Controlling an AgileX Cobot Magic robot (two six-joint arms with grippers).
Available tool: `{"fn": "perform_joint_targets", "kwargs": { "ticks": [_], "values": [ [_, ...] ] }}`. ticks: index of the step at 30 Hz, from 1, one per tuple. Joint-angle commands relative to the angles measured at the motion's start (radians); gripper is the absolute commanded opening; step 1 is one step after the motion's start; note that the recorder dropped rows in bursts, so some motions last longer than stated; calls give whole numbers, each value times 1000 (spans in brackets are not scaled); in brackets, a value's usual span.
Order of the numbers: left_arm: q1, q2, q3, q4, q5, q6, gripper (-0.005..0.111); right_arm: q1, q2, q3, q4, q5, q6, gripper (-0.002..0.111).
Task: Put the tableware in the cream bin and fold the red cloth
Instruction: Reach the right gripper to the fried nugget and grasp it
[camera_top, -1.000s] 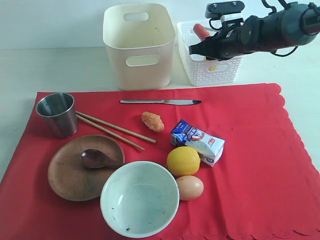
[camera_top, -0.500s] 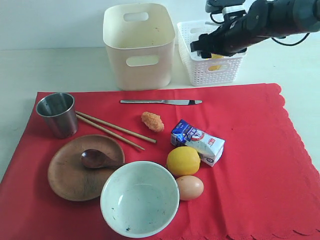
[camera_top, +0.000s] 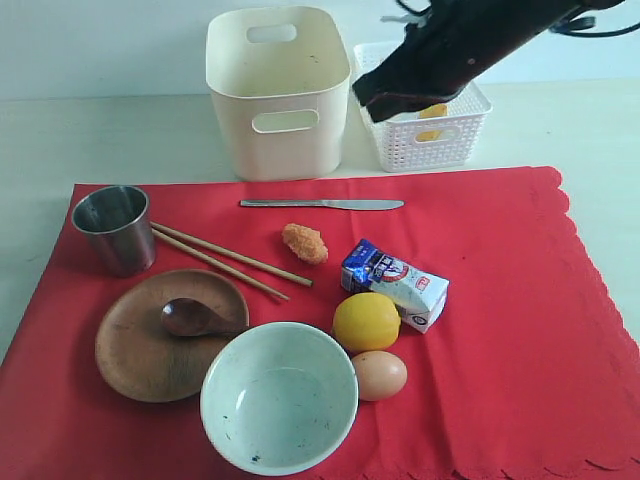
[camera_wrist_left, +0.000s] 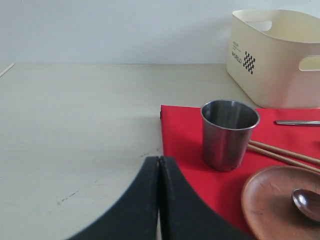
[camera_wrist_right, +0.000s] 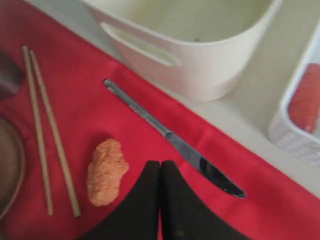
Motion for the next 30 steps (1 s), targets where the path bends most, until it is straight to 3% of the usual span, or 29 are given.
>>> {"fn": "perform_joint_targets", "kwargs": {
  "ticks": [1,6,15,18,30],
  "values": [
    [2,-6,3,7,-5,-2,0,111,9,18,14,-17,-27,0],
    [2,-6,3,7,-5,-2,0,201,58,18,-51,-48,8,6],
    [2,-6,3,7,-5,-2,0,284,157,14,-334,-109,229,59],
    [2,-6,3,7,-5,-2,0,284,185,14,-347,-109,227,71],
    [2,-6,3,7,-5,-2,0,284,254,14,-362,-234,177,72]
  ]
}}
